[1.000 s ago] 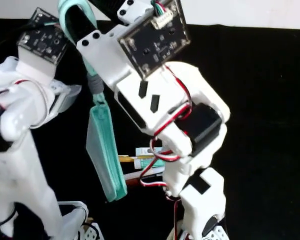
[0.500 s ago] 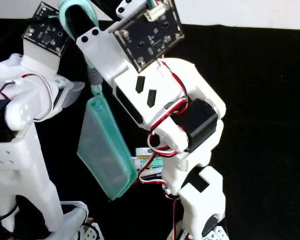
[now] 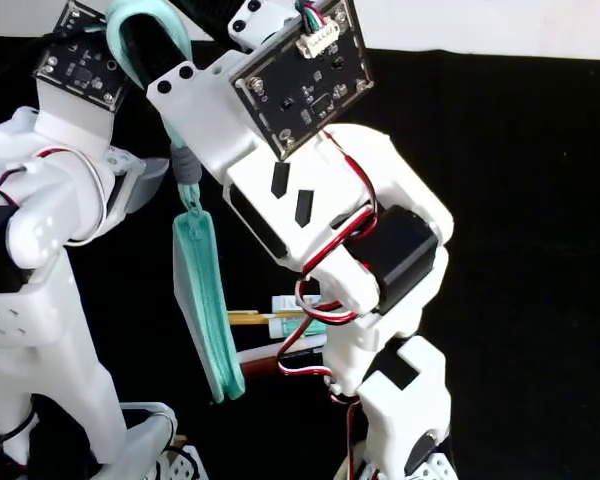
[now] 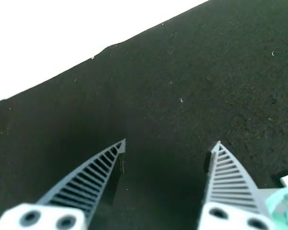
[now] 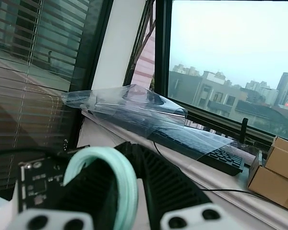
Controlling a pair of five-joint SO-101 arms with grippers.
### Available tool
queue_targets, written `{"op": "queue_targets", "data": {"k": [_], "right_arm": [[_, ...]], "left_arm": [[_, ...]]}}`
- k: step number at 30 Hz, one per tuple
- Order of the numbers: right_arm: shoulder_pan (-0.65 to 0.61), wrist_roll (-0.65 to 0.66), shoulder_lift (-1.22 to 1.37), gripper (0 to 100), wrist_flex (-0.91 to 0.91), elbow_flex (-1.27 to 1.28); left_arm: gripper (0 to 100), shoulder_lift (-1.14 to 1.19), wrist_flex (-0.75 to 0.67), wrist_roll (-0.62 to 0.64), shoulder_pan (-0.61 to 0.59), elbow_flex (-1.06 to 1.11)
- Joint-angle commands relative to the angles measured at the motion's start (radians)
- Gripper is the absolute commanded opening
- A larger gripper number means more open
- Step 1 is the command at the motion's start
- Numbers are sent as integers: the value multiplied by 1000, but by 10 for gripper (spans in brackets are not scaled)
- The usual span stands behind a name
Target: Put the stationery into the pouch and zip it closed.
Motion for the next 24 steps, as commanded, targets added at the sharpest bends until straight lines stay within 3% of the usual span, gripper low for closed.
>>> {"op": "queue_targets", "data": {"k": [1, 8, 24], "right_arm": [[-36, -5, 5, 9, 8, -90], [-33, -5, 5, 9, 8, -90], [-33, -5, 7, 9, 8, -82]], "left_arm": [[277, 2, 2, 61, 33, -36], [277, 1, 2, 153, -1, 50], [277, -229, 8, 167, -48, 255]]}}
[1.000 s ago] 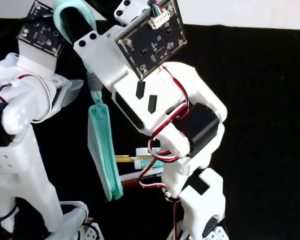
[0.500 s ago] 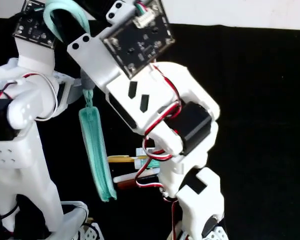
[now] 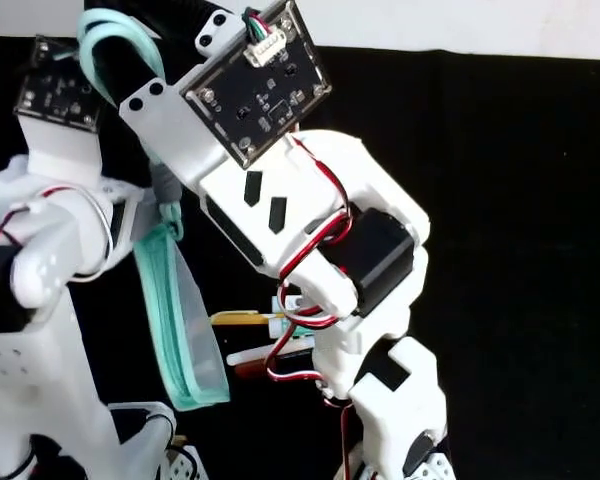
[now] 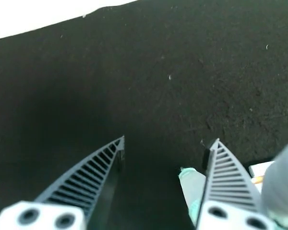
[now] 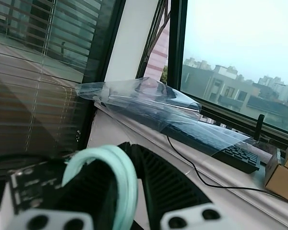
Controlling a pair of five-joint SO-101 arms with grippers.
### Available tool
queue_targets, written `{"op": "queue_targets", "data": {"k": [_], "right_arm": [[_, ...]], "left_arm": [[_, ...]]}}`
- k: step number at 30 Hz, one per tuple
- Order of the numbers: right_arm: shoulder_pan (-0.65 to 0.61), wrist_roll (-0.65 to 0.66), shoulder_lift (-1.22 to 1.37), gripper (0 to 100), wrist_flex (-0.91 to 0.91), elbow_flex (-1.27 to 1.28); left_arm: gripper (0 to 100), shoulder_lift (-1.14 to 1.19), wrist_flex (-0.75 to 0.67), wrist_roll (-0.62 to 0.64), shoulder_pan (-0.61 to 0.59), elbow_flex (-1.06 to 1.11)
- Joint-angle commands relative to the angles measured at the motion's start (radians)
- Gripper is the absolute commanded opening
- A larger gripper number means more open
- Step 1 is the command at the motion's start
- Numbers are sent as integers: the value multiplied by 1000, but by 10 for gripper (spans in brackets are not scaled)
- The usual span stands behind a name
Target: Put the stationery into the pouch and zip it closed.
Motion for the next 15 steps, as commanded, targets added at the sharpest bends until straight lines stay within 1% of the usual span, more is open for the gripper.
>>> {"op": "queue_targets", "data": {"k": [1, 4, 8, 10, 15], "right_arm": [[-7, -5, 1, 9, -1, -82], [-5, -5, 1, 9, 1, -82], [-5, -5, 1, 9, 7, -82], [-5, -5, 1, 9, 7, -82], [-5, -5, 1, 9, 7, -82]], "left_arm": [[277, -36, 5, 2, -10, 4], [277, -39, 5, 2, -13, 1], [277, -39, 5, -6, -50, 1], [277, -39, 5, -40, -65, -10], [277, -39, 5, -68, -70, -62]]}}
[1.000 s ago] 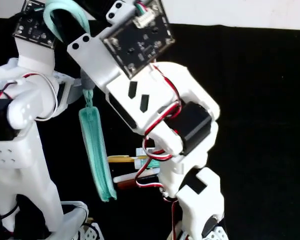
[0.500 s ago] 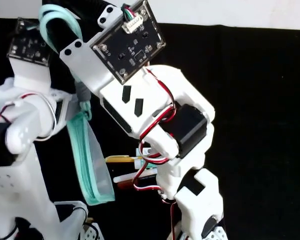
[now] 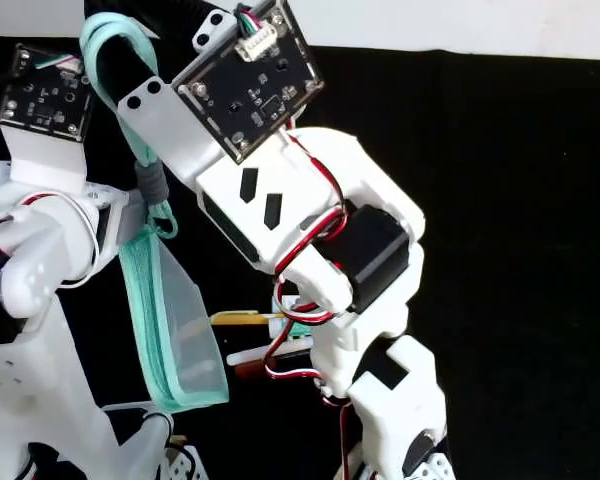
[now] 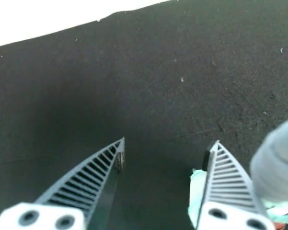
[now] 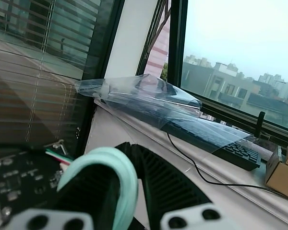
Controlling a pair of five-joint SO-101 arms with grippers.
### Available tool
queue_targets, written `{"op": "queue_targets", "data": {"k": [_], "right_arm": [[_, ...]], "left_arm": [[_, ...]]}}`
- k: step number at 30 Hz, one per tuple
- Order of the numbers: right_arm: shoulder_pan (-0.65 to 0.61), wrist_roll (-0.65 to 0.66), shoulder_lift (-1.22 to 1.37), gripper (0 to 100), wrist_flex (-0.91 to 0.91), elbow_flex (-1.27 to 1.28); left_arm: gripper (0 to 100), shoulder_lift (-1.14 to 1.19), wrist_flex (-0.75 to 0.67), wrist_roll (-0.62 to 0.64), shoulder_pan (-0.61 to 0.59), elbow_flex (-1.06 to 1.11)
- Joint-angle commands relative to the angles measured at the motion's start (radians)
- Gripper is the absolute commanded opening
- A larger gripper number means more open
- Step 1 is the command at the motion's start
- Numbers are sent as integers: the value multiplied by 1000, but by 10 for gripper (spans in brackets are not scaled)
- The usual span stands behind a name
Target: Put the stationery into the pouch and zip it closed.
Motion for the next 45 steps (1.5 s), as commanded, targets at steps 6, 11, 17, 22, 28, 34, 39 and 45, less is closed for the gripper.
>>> {"op": "queue_targets", "data": {"k": [6, 11, 17, 22, 28, 34, 39, 45], "right_arm": [[-5, -5, -2, 9, 8, -82], [-5, -5, -2, 9, 8, -82], [5, -5, -2, 9, 8, -82], [16, -5, -2, 9, 8, -82], [16, -5, -2, 9, 8, -82], [16, -5, -2, 9, 8, -82], [16, -5, -2, 9, 8, -82], [16, -5, -2, 9, 27, -88]], "left_arm": [[277, -21, 5, -49, -44, -67], [277, -22, 6, -49, -65, -62], [277, -79, 6, -66, -119, 1], [277, -176, 6, -95, -131, 74], [277, -170, 6, -100, -131, 85], [277, -168, 3, -158, -131, 87], [277, -165, 0, -226, -131, 87], [277, -88, 0, -255, -131, 79]]}}
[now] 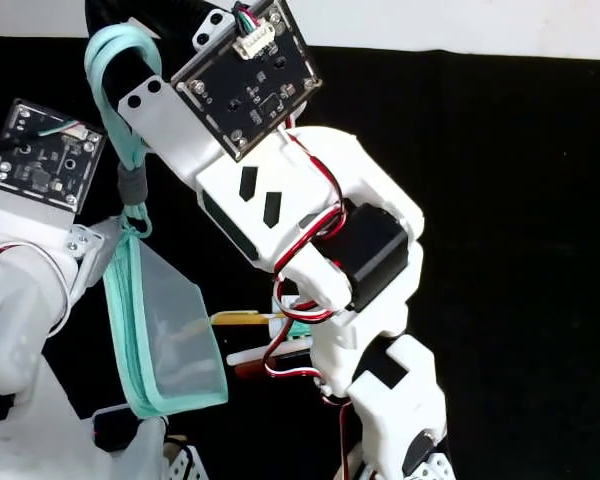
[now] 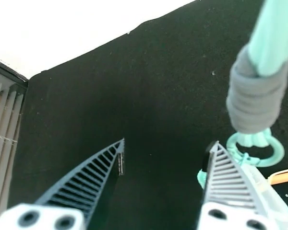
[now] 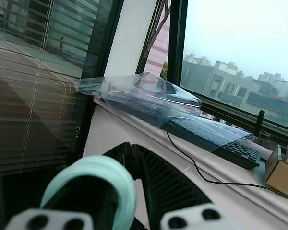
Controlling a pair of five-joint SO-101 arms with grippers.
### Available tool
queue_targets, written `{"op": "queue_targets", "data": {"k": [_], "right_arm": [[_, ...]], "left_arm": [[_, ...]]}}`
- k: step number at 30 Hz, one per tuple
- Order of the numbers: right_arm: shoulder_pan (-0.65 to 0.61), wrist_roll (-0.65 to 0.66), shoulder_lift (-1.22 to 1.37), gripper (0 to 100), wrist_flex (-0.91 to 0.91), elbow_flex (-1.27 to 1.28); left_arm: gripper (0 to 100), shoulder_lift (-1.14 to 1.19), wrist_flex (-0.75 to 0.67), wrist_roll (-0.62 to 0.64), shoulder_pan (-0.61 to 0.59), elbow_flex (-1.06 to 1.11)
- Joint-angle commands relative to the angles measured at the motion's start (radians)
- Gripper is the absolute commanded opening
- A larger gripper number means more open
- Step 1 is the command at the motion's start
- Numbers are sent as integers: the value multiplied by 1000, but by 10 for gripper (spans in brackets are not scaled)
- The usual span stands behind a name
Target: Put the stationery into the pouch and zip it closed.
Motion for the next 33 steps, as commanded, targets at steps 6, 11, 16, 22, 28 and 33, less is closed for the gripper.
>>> {"op": "queue_targets", "data": {"k": [6, 11, 16, 22, 28, 33], "right_arm": [[13, -6, -5, 9, 36, -90], [21, -6, -5, 9, 35, -90], [47, -6, -5, 9, 30, -85], [47, -6, -5, 9, 28, -84], [53, -6, -5, 9, 27, -85], [53, -6, -5, 9, 28, -90]], "left_arm": [[277, 48, 3, -87, -8, -5], [277, 48, 5, -98, -8, 1], [277, 48, 5, -97, -10, -7], [277, 47, 5, -94, -41, -105], [255, 47, 6, -92, -58, -117], [243, 47, 6, -92, -56, -120]]}}
